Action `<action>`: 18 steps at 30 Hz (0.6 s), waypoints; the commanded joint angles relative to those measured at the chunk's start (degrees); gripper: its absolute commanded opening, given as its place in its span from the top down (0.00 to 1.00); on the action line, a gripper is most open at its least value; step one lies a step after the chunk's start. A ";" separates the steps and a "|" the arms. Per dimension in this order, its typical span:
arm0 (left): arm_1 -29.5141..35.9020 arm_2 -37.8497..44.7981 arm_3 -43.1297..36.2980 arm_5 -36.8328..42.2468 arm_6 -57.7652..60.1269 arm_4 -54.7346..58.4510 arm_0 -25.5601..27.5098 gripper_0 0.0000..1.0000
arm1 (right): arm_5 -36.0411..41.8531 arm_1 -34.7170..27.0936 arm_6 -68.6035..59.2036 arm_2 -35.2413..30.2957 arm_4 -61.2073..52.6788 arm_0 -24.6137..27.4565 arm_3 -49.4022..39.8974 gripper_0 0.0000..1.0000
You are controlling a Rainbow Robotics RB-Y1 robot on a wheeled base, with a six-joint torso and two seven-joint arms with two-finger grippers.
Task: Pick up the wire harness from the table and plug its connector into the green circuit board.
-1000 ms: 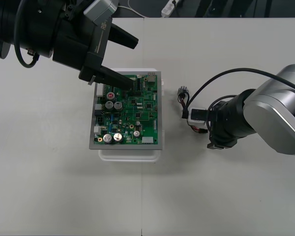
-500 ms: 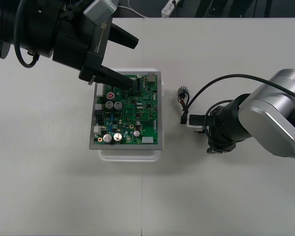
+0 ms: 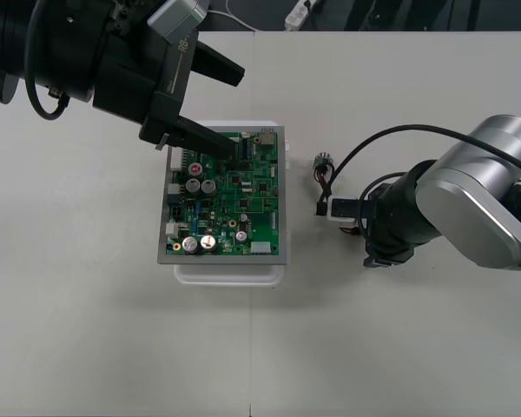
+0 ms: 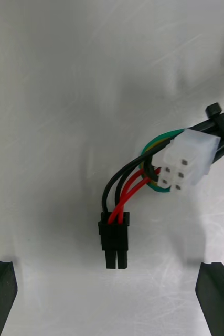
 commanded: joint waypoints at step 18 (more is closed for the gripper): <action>-0.60 -0.27 -0.43 2.79 0.71 0.70 -2.96 0.00 | -0.13 -0.12 -2.45 3.61 -0.89 -4.89 3.27 0.00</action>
